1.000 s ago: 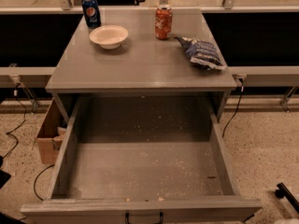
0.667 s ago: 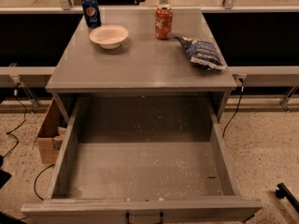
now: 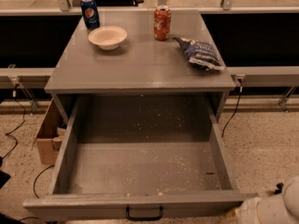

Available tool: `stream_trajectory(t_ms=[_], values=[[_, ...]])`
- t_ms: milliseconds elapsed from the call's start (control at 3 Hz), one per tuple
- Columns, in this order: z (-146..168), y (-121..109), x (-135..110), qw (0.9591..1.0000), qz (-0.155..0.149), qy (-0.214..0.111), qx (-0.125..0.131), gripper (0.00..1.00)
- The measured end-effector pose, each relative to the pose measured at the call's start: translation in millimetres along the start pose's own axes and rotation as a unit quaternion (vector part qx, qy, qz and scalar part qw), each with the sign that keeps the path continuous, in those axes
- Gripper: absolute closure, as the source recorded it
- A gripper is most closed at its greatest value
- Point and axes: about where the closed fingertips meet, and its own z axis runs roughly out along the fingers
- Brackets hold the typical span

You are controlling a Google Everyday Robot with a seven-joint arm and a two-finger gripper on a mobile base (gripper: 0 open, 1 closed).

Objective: Close top drawer

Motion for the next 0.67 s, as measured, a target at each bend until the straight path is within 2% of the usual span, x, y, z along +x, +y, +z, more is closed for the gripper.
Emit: stream_trajectory(t_ms=[333,667], values=[[0.0,0.3,0.2,1.0000,0.000,0.000,0.000,1.00],[1.8,-32.0,-18.4,0.9996,-0.022,-0.011,0.011,1.00]])
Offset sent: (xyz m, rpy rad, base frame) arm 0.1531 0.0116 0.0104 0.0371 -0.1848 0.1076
